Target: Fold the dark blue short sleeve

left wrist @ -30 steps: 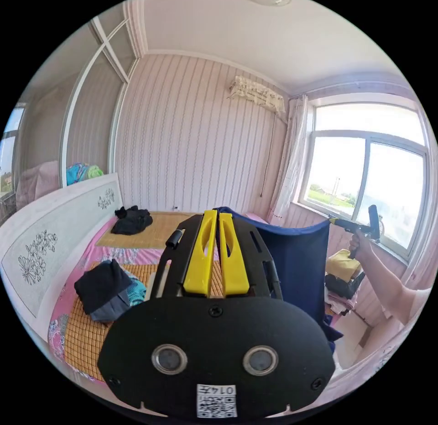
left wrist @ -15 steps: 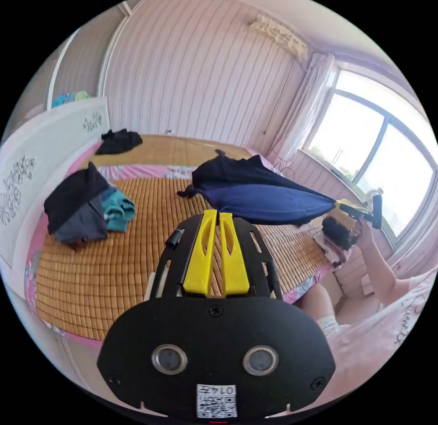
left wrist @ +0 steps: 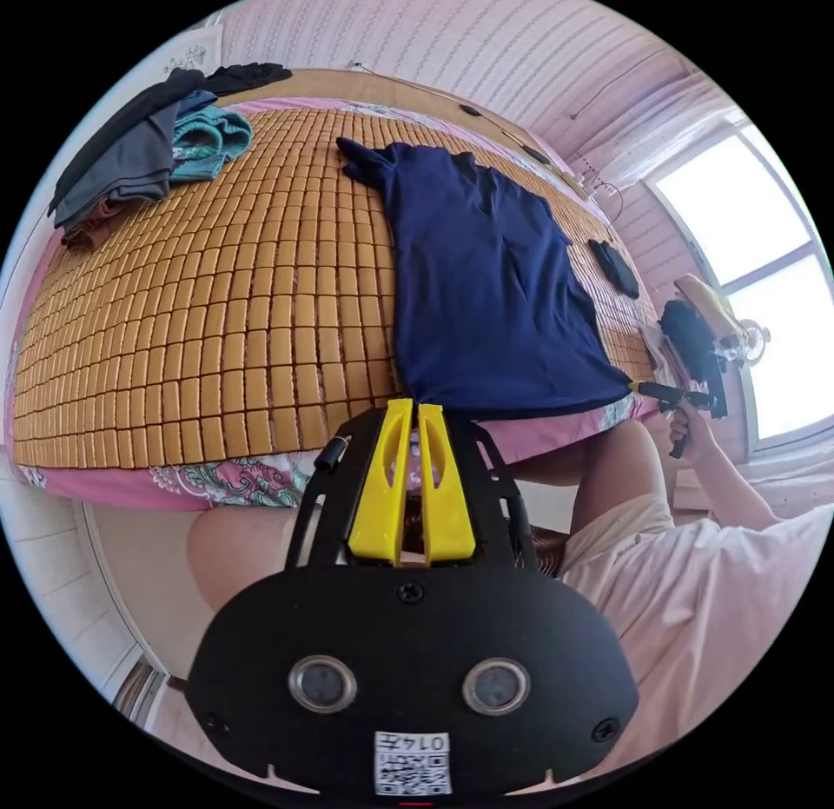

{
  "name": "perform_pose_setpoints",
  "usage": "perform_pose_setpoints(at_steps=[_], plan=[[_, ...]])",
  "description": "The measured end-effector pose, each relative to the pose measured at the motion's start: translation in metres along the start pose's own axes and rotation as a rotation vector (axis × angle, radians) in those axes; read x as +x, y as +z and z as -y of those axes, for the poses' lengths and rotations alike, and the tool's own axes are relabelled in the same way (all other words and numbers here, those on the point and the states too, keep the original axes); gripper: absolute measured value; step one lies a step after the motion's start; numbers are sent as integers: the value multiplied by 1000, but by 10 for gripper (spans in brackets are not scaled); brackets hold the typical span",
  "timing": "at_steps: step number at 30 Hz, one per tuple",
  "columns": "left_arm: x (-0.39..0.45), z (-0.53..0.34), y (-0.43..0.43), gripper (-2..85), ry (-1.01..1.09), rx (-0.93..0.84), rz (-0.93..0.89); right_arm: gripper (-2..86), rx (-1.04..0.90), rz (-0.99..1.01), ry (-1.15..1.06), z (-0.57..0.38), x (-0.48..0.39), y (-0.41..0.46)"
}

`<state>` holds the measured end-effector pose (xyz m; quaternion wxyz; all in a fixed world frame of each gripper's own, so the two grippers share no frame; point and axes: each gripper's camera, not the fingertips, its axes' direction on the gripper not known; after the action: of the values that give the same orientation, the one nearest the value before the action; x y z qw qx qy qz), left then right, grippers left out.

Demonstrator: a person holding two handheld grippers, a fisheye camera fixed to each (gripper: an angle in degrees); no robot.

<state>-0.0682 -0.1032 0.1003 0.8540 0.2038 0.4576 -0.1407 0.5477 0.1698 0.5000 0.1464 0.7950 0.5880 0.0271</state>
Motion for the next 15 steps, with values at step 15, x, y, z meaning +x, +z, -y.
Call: perform_pose_setpoints(at_steps=[15], plan=[[-30, -86, 2, -7, 139, -102, 4, 3, -107, -102, -26, 0, -44, -18]])
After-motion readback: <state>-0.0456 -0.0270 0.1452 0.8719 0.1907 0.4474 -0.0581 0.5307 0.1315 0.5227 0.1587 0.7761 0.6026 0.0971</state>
